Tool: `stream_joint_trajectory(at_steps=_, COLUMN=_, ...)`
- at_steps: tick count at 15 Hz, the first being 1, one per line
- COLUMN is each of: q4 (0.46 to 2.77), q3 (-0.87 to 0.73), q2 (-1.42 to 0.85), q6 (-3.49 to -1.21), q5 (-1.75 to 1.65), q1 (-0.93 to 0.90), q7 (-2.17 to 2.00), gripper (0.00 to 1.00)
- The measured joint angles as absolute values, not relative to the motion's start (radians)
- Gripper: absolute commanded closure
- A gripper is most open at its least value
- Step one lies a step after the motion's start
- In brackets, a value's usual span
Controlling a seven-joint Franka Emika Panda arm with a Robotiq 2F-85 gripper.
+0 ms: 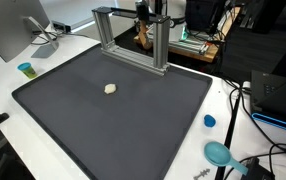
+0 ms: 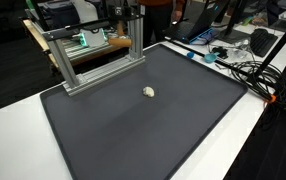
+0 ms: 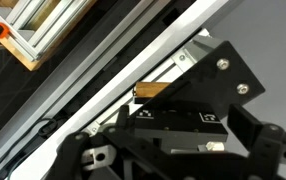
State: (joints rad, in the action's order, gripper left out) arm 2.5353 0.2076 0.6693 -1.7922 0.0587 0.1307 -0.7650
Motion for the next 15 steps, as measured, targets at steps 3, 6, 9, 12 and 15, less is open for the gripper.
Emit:
stream_joint_trajectory(at_steps=3, q4=2.522, q3=0.182, q2=0.646, q6=-1.806, q5=0.059, q1=0.131, q7=-0.765, gripper=0.00)
stream_joint_trajectory(at_steps=6, q4=2.523, q3=0.181, q2=0.646, q6=-1.811, q5=0.057, q1=0.130, q7=-0.806, gripper=0.00)
stream_joint_trajectory(at_steps=9, q4=2.523, q3=0.181, q2=0.646, q6=-1.854, q5=0.057, q1=0.132, q7=-0.903, gripper=0.00)
stream_joint_trajectory(at_steps=12, q4=2.528, q3=0.184, q2=0.646, q6=-1.911, q5=0.045, q1=0.132, q7=-0.955, gripper=0.00)
stream_joint_trajectory(at_steps=15, q4=2.554, q3=0.185, q2=0.644, q6=-2.009, q5=-0.005, q1=0.120, q7=-0.895, gripper=0.00)
